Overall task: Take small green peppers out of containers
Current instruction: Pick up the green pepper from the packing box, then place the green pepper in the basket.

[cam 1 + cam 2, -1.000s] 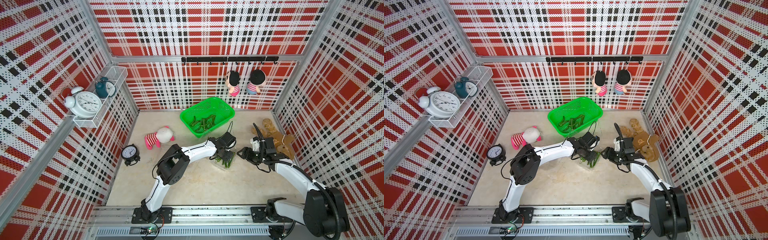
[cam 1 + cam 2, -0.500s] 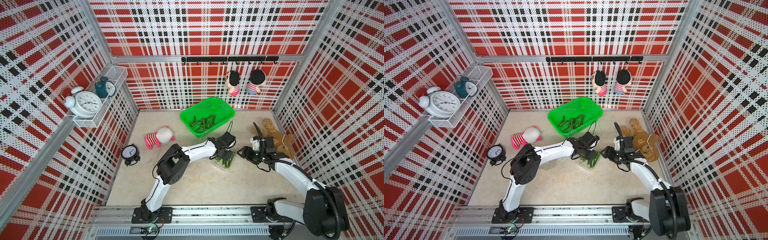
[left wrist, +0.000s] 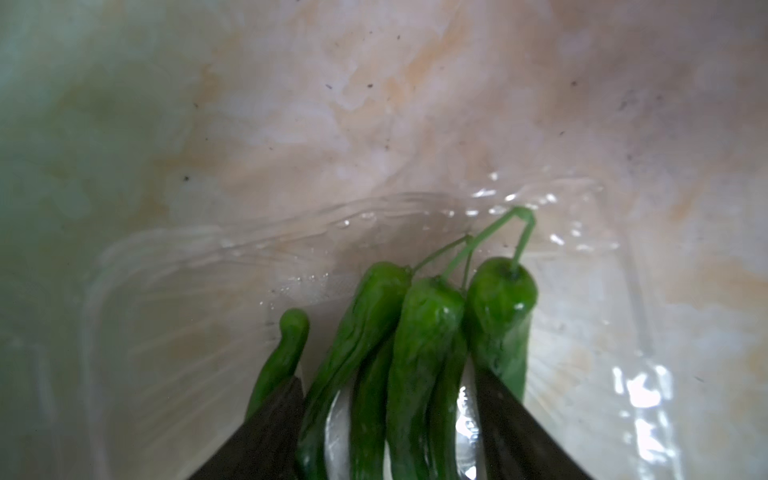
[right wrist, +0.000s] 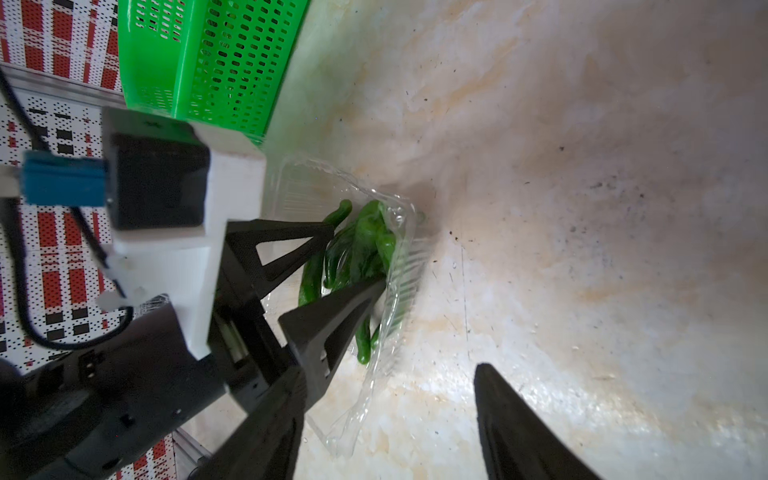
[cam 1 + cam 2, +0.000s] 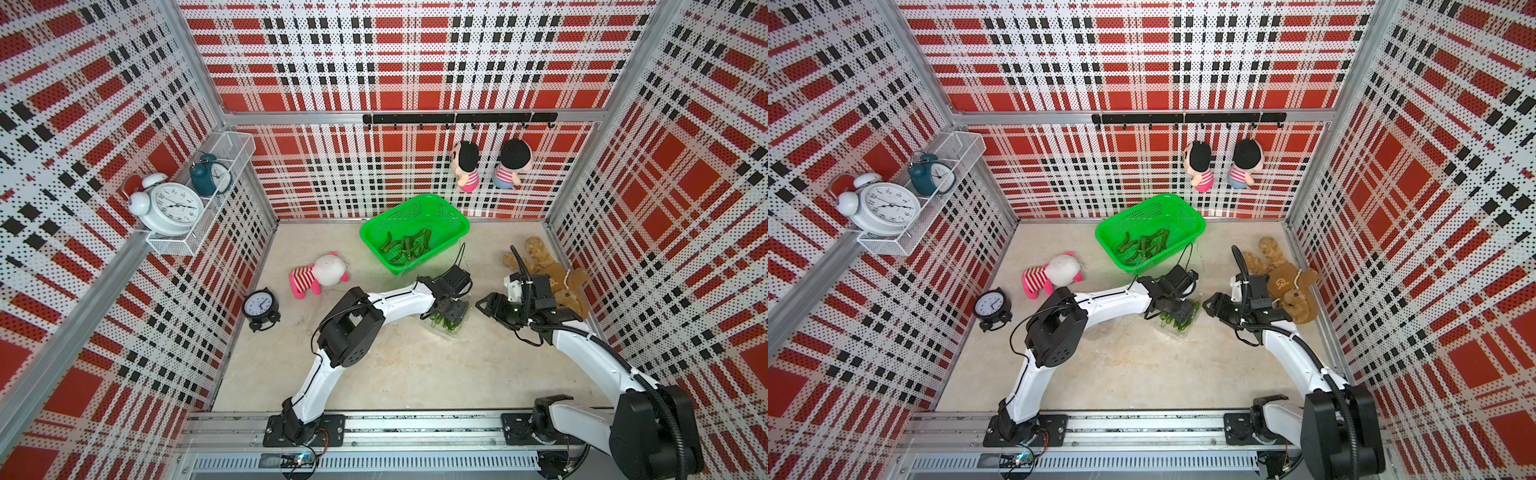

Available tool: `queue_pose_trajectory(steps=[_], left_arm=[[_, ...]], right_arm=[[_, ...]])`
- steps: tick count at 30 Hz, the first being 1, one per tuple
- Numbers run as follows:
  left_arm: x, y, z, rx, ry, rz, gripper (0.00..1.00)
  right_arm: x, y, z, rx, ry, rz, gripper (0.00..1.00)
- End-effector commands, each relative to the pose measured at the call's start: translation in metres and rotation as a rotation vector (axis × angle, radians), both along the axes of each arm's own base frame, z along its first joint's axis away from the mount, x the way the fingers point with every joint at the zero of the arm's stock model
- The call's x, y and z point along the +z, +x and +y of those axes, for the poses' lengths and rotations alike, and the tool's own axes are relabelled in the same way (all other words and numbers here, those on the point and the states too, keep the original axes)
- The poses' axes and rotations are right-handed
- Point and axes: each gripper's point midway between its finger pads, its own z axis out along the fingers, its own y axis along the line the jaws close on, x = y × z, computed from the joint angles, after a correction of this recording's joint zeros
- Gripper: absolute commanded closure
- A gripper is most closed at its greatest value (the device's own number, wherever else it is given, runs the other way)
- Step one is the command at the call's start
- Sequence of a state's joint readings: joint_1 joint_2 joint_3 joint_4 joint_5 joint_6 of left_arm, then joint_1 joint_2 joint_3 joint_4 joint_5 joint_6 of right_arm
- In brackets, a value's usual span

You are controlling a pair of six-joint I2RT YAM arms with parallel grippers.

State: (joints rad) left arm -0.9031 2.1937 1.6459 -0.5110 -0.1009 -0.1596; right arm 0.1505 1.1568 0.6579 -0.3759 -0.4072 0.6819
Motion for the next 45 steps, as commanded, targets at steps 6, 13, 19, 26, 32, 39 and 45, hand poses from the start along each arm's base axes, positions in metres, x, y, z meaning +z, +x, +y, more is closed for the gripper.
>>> queue_pose_trajectory(steps=[6,13,19,26,32,39,45], left_arm=[[0.015,0.019,0.015,0.103,0.032,-0.098,0.53],[0.019,0.001,-0.005,0.053,-0.076,-0.009,0.75],[0.046,-0.007,-0.008,0.037,-0.158,0.007,0.82],[0.065,-0.008,0.001,0.061,-0.239,0.036,0.88],[0.078,-0.012,-0.003,0.043,-0.278,0.029,0.89],[0.119,-0.006,0.002,0.056,-0.322,-0.051,0.92],[0.17,0.031,0.019,0.131,-0.432,-0.109,0.93]], right_arm=[[0.0,-0.01,-0.002,-0.024,-0.01,0.011,0.32],[-0.006,-0.01,0.0,-0.021,-0.005,0.022,0.32],[-0.006,-0.009,0.001,-0.014,-0.005,0.019,0.32],[-0.011,-0.006,0.005,-0.001,0.009,0.02,0.32],[-0.008,-0.002,0.007,0.003,0.011,0.014,0.32],[-0.007,0.002,0.009,0.014,0.01,0.011,0.32],[-0.007,0.003,0.009,0.026,0.004,0.012,0.32]])
